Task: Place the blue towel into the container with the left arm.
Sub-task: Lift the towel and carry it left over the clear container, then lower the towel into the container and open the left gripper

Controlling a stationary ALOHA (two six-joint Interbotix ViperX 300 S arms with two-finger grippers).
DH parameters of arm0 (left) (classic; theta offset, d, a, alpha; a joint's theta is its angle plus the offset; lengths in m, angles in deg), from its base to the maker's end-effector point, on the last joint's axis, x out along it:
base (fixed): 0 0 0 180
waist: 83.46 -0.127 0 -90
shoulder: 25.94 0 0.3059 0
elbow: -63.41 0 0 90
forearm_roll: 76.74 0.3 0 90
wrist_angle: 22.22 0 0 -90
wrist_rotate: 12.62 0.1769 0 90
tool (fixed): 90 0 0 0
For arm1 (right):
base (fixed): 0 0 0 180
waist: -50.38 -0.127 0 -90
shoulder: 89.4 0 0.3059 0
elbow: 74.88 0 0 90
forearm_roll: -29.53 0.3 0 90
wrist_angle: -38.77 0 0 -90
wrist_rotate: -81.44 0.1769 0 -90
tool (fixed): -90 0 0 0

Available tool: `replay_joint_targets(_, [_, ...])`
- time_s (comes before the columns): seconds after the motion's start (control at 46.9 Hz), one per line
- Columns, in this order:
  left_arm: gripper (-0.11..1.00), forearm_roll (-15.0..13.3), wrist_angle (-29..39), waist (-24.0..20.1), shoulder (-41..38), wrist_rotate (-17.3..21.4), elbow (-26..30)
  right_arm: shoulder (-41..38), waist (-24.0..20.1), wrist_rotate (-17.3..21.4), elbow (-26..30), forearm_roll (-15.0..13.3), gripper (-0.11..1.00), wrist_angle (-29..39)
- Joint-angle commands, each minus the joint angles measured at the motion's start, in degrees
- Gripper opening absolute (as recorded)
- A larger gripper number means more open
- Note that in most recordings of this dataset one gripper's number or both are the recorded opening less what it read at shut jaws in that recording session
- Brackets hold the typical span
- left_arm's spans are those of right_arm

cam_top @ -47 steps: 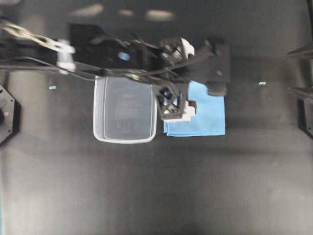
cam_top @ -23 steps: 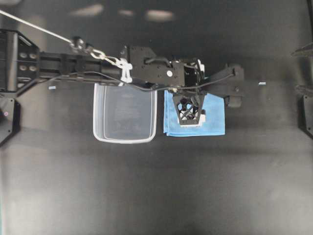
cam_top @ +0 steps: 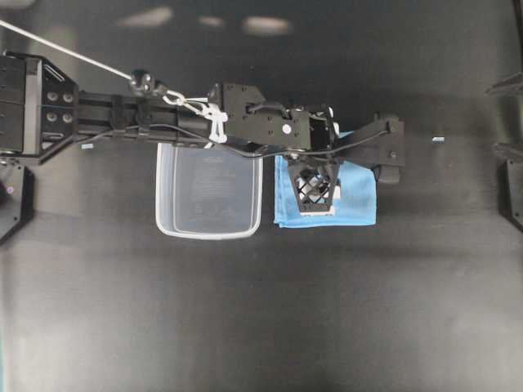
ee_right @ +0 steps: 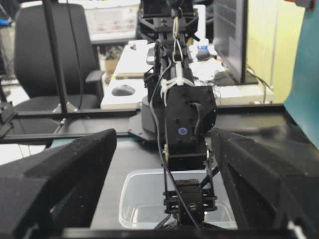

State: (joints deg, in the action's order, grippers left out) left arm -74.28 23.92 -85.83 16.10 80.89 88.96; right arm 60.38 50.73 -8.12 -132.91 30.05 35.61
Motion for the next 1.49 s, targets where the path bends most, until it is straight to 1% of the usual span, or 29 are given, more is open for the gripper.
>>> replay_joint_targets(0.0, [0.32,0.18,0.26,0.7,0.26,0.18,0.7,-0.35,0.09,0.0,0.44,0.18,0.75,-0.26])
replay_joint_targets(0.064, [0.15,0.18,0.44,0.79,0.97,0.18,1.32,-0.44,0.0,0.0,0.44,0.18,0.75,-0.26])
replay_joint_targets(0.107, [0.07,0.18,0.7,0.79,1.76,0.18,1.93,-0.35,0.0,-0.09,0.35,0.18,0.75,-0.26])
replay_joint_targets(0.128, [0.06,0.18,0.88,0.79,2.02,0.18,2.37,-0.35,0.09,-0.09,0.35,0.18,0.75,-0.26])
replay_joint_targets(0.298, [0.06,0.18,5.01,0.79,6.77,0.09,6.59,-0.35,0.09,-0.09,0.44,0.18,0.75,-0.18])
replay_joint_targets(0.405, [0.06,0.18,9.84,0.88,11.25,0.09,9.05,-0.35,0.09,-0.09,0.35,0.18,0.75,-0.26])
replay_joint_targets(0.469, [0.06,0.18,13.1,0.79,14.41,0.0,9.58,-0.35,0.09,-0.09,0.44,0.09,0.75,-0.26])
replay_joint_targets(0.575, [0.06,0.18,18.11,0.44,19.86,0.0,8.61,-0.35,0.09,-0.09,0.35,0.09,0.75,-0.26])
replay_joint_targets(0.66, [0.06,0.18,20.21,0.35,24.96,0.0,5.63,-0.35,0.09,-0.09,0.35,0.18,0.75,-0.26])
replay_joint_targets(0.767, [0.06,0.18,19.86,0.35,30.76,0.0,0.26,-0.44,0.09,-0.09,0.35,0.18,0.75,-0.35])
replay_joint_targets(0.852, [0.06,0.18,19.69,0.09,35.24,-0.18,-5.45,-0.35,0.09,-0.09,0.35,0.09,0.75,-0.44])
replay_joint_targets(0.895, [0.06,0.18,19.34,-0.18,37.71,-0.26,-9.23,-0.44,0.09,-0.09,0.35,0.18,0.75,-0.44])
replay_joint_targets(1.001, [0.06,0.26,17.23,-0.09,42.19,-0.7,-17.05,-0.35,0.09,-0.09,0.35,0.18,0.75,-0.53])
replay_joint_targets(1.172, [0.06,0.18,12.57,-0.18,47.2,-0.7,-25.31,-0.44,0.09,-0.18,0.35,0.09,0.75,-0.7])
replay_joint_targets(1.321, [0.06,0.26,9.4,-0.18,49.13,-0.62,-30.15,-0.44,0.09,-0.18,0.35,0.18,0.75,-0.7])
replay_joint_targets(1.406, [0.06,0.18,8.26,0.0,49.31,-0.62,-31.29,-0.44,0.09,-0.18,0.35,0.18,0.75,-0.7])
replay_joint_targets(1.47, [0.06,0.18,7.56,0.0,49.13,0.09,-31.64,-0.44,0.09,-0.18,0.35,0.18,0.75,-0.7])
